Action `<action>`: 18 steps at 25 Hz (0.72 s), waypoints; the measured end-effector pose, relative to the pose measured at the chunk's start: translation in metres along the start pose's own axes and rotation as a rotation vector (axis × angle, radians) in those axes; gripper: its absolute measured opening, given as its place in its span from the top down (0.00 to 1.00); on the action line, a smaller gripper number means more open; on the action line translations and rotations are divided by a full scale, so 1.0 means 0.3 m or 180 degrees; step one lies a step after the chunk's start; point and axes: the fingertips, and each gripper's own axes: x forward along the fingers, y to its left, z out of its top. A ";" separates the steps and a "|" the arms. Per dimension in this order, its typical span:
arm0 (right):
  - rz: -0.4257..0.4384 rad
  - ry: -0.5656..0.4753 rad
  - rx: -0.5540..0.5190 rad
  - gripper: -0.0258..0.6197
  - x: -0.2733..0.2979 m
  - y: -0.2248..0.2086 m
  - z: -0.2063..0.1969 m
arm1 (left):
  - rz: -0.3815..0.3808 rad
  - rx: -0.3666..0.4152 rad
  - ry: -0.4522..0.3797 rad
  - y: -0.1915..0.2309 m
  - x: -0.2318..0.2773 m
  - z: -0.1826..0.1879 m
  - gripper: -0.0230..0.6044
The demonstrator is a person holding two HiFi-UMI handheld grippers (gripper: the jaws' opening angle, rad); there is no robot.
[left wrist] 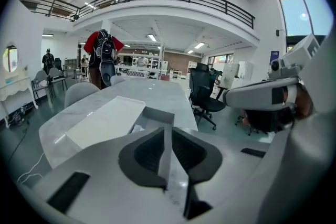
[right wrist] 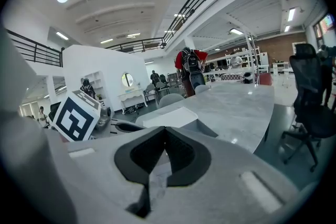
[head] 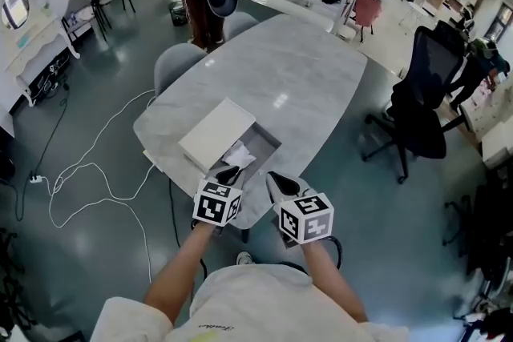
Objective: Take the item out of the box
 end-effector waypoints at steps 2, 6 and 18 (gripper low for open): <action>-0.0013 0.0000 0.0021 0.95 0.007 -0.008 -0.009 | -0.0047 0.0085 0.0107 0.000 0.031 -0.025 0.91; -0.0013 -0.0007 0.0035 0.95 0.025 -0.030 -0.018 | -0.0070 0.0236 0.0222 0.007 0.087 -0.043 0.91; 0.0071 -0.0009 0.0136 0.95 0.102 -0.139 0.016 | -0.0031 0.0439 0.0564 0.056 0.243 -0.071 0.89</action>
